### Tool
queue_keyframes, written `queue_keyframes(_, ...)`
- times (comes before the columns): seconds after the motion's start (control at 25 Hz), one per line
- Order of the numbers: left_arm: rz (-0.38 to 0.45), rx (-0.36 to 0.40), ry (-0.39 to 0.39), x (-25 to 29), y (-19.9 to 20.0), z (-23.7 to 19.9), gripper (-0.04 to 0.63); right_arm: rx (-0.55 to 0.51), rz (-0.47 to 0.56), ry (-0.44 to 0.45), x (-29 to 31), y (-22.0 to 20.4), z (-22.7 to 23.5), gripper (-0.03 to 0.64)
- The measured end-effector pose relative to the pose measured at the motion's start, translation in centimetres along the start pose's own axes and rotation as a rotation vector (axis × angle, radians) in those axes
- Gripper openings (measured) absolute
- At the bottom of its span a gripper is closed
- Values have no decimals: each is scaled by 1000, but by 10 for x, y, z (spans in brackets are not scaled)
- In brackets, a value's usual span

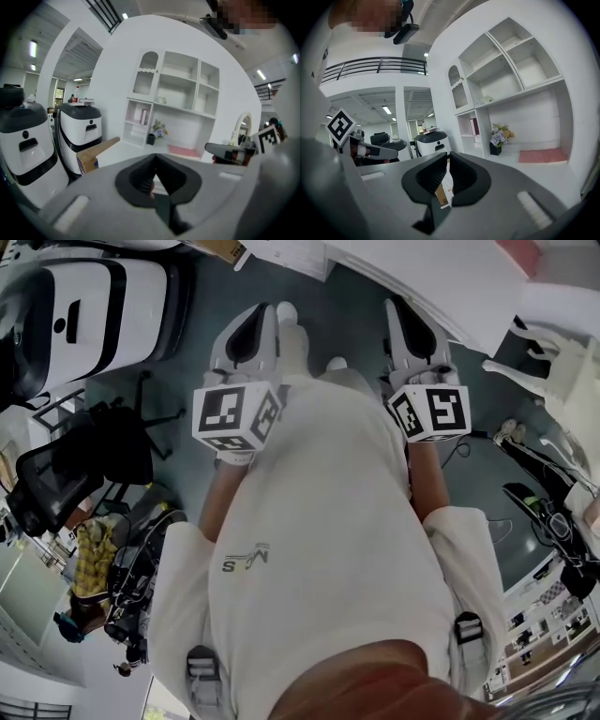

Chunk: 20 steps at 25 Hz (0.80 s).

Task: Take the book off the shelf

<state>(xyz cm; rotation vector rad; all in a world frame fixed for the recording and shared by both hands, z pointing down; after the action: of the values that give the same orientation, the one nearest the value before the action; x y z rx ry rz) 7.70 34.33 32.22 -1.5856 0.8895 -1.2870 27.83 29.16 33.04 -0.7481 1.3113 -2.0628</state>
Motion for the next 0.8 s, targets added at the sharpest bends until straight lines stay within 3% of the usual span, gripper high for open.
queue_keyframes(0.24,-1,-32,-25,67,15,-49,0,-37,5,-31,78,11,17,5)
queue_keyframes(0.56,48,2,-118,163,97,-162,0,-54,70,-122,231,64,15,23)
queue_keyframes(0.8,49,26,-201,228,127,-226,0,-79,117,-217,317,95,22,40)
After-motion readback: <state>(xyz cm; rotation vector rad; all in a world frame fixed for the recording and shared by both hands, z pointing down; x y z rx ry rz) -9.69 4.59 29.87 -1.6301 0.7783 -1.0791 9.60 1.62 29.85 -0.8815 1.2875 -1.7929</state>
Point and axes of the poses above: the fingertips, and each gripper's own axes: x forward along the fingers, z to its right, y out of its top, the point moved 5 cm from there along -x, backward along the fingers, and after that the axes turned 9 degrees about x, right-handed, at the moved point
